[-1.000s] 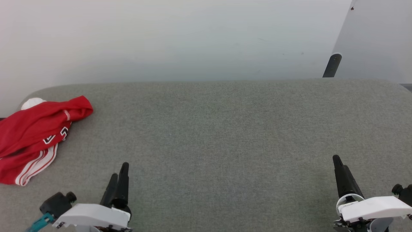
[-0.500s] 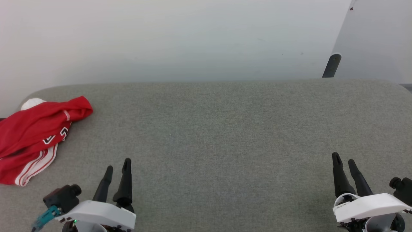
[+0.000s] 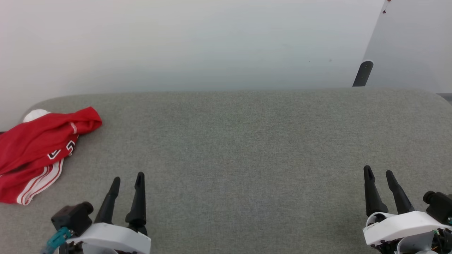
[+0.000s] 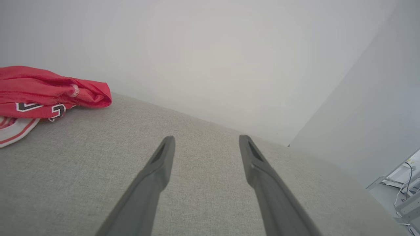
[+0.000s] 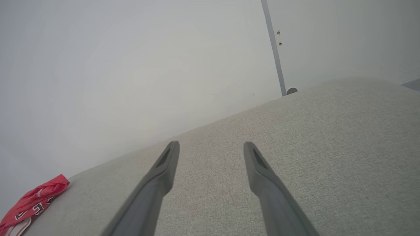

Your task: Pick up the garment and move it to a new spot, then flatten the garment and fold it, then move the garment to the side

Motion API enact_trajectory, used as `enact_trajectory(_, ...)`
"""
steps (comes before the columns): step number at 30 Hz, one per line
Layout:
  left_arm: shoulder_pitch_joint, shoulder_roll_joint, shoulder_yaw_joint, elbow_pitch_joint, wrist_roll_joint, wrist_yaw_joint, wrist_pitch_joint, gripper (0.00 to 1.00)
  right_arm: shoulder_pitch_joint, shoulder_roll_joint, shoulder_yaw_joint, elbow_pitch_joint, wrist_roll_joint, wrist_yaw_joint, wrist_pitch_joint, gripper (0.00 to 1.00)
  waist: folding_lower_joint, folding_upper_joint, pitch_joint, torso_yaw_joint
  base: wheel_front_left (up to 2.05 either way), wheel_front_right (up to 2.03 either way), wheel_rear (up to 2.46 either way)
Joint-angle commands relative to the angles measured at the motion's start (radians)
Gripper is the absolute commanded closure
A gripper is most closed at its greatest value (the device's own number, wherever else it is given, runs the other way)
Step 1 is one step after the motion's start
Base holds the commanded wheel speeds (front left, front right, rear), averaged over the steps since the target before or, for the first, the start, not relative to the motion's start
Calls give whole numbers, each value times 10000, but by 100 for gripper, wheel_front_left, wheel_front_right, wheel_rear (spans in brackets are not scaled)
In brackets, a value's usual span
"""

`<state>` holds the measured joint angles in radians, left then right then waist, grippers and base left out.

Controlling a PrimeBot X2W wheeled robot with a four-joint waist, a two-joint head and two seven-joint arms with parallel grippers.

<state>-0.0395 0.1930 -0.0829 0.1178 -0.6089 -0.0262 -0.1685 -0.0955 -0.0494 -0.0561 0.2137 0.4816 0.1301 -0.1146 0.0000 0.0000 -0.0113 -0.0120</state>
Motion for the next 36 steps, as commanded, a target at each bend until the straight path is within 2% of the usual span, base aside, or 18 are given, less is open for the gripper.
enact_trajectory(1,26,6,41,-114,299,-56,-80,0,-160,-2,-15,-115,-279,7,-76,0,0,0,-6,-2,0,0,0)
enact_trajectory(18,276,-236,378,-413,2302,-375,-458,0,-95,-6,12,-310,-1712,8,-351,0,0,0,-82,-24,0,0,0)
enact_trajectory(36,428,-458,641,-640,3858,-626,-815,0,-43,-10,55,-590,-3017,9,-533,0,0,0,-123,-55,0,0,0)
